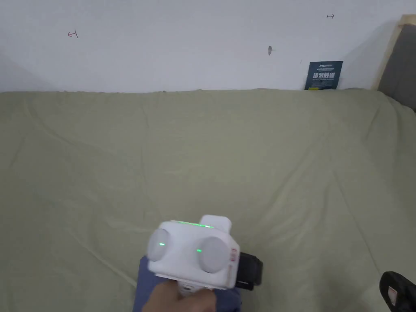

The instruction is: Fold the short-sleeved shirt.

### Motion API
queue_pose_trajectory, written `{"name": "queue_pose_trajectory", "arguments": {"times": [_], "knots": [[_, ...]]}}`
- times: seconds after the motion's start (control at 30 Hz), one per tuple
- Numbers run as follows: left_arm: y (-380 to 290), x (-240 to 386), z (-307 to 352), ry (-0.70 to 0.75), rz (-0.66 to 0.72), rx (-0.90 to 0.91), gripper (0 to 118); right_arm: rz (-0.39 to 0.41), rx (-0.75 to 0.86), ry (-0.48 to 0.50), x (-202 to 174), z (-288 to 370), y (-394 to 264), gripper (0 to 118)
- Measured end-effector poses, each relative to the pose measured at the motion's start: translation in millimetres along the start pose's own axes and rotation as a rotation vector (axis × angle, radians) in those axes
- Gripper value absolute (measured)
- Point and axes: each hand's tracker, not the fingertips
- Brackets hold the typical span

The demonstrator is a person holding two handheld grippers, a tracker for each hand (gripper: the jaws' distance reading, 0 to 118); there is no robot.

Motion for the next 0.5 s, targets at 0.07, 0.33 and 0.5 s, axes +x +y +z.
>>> {"name": "queue_pose_trajectory", "arguments": {"times": [0.07, 0.33, 0.5], "knots": [[-1.1, -32.0, 20.6, -0.08, 0.068, 0.056, 105, 0.006, -0.004, 0.005, -4.3, -1.1, -0.7, 0], [-14.7, -127.4, -11.0, -0.4, 0.35, 0.043, 0, 0.006, -0.038, 0.029, -15.9, -7.8, -5.7, 0], [-20.4, -109.1, -59.5, -0.595, 0.397, -0.028, 0, 0.016, -0.062, 0.032, -20.5, -14.0, -6.9, 0]]}}
